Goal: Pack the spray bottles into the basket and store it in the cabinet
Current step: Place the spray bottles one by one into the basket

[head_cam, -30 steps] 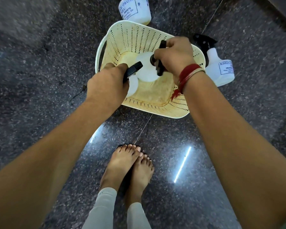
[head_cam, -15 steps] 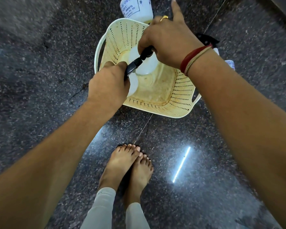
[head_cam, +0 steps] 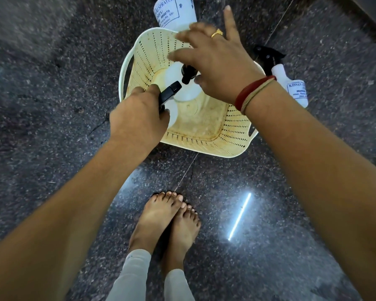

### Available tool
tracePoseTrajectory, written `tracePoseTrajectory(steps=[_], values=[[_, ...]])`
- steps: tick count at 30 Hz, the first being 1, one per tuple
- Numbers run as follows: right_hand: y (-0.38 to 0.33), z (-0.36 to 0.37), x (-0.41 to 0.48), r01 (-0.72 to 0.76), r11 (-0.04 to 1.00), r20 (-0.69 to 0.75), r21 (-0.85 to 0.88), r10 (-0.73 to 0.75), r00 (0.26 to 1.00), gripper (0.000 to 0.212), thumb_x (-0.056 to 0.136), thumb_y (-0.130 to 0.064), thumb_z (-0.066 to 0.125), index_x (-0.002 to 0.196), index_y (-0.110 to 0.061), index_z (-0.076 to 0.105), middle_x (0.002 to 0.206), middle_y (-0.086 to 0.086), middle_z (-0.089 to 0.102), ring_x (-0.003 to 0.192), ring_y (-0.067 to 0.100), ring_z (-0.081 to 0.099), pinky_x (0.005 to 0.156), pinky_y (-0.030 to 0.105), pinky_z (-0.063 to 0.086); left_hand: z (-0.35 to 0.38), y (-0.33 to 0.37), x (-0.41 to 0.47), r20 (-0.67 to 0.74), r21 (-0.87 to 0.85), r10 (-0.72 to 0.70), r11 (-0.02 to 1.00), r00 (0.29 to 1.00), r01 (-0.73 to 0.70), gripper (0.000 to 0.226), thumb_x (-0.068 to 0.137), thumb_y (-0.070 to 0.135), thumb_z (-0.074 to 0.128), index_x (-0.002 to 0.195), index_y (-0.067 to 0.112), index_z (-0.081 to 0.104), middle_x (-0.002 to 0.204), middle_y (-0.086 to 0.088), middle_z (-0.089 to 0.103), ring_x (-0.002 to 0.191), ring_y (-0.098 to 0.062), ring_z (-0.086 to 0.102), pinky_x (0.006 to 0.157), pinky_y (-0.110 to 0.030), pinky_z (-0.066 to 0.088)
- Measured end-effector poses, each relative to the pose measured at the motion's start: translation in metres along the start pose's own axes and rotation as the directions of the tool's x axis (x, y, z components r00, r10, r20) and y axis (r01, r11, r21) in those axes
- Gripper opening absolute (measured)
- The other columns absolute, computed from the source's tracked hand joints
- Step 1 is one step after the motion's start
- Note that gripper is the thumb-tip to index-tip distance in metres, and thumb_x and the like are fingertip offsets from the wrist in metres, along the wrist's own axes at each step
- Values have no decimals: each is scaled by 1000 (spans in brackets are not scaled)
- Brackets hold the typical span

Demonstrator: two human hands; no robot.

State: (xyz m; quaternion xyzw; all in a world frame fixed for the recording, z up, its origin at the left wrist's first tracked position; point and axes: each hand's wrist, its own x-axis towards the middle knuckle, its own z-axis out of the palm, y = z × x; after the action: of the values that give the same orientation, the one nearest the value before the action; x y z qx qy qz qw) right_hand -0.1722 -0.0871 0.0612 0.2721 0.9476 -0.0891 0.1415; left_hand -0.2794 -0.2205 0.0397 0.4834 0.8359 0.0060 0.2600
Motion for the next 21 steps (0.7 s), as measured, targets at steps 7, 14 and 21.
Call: tracePoseTrajectory(steps=[7, 14, 21], values=[[22, 12, -45, -242, 791, -434, 562, 531, 727, 51, 85, -38, 58, 132, -20, 54, 138, 11, 44, 131, 25, 41, 113, 43, 31, -21, 21, -19, -318, -32, 133, 988, 939, -151, 57, 85, 37, 62, 133, 13, 45, 133, -17, 47, 126, -38, 41, 93, -52, 40], [131, 90, -84, -788, 459, 53, 409, 850, 523, 71, 83, -41, 64, 140, -9, 36, 146, 20, 30, 132, 40, 35, 110, 46, 32, 18, 105, -34, -374, -108, 490, 820, 787, -562, 49, 83, 25, 62, 130, 10, 57, 143, -20, 45, 139, -39, 32, 114, -47, 24], [176, 144, -87, -862, 404, 409, 307, 762, 503, 109, 59, -48, 79, 146, -32, 15, 152, 17, 19, 137, 45, 26, 108, 60, 32, 71, 132, -11, -87, -98, 527, 840, 845, -534, 56, 88, 29, 57, 140, 18, 41, 154, -14, 26, 147, -34, 12, 118, -50, 16]])
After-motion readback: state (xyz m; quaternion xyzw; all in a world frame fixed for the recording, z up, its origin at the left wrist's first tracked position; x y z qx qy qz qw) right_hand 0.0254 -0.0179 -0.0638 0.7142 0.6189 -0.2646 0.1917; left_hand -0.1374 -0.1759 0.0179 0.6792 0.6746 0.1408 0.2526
